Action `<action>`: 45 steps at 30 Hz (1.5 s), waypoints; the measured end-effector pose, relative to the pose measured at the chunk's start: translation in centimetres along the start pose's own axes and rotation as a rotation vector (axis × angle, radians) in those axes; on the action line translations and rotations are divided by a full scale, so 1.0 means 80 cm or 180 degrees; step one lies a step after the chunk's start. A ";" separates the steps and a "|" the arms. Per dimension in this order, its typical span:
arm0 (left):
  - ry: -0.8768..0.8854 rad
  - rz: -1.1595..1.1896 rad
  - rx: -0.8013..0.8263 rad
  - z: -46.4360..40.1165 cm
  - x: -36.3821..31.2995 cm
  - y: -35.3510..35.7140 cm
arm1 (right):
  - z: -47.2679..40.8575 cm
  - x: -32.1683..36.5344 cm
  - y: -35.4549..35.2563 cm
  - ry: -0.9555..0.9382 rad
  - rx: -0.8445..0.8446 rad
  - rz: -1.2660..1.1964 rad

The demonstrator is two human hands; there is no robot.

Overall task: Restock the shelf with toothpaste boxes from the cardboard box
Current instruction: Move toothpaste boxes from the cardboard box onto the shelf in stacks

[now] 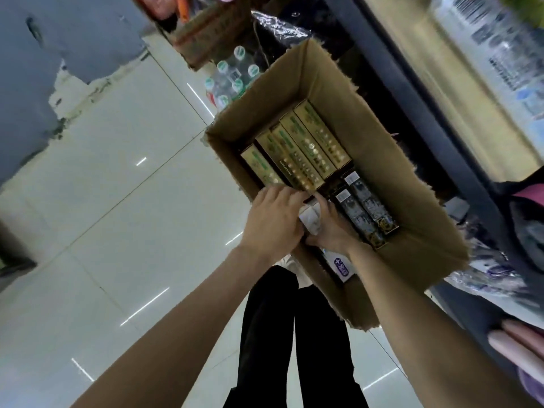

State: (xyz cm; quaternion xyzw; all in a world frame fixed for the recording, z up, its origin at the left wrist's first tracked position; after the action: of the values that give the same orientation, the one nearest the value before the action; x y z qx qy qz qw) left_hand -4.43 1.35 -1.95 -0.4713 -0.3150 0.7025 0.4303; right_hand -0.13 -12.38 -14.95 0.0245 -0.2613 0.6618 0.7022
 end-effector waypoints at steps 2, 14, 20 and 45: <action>-0.0149 -0.0192 0.0718 -0.038 -0.005 0.031 | -0.003 -0.012 -0.009 0.0005 -0.0312 -0.0194; 0.0565 -0.1097 0.1687 -0.139 0.016 0.140 | -0.013 -0.072 -0.033 0.0295 -0.0941 -0.0595; 0.2393 -0.2068 0.1638 -0.126 -0.020 0.144 | -0.002 -0.079 -0.040 0.0900 -0.1574 -0.0283; -0.1542 0.5101 -0.0181 0.116 -0.088 -0.211 | 0.405 0.093 -0.140 -0.0102 -0.0750 -0.5104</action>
State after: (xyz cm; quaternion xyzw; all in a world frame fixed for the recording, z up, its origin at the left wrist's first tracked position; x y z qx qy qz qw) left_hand -6.61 1.92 18.46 -0.3992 0.0141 0.8694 -0.2910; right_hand -0.48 -19.28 19.43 0.1398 -0.2423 -0.0751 0.9571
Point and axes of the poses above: each hand's wrist, its own z-axis away from the middle knuckle, its own y-axis out of the palm, x = y × z, the point moved 4 cm from there along -z, towards the middle knuckle, and after that the axes turned 6 degrees about y, right-handed, at the moved point
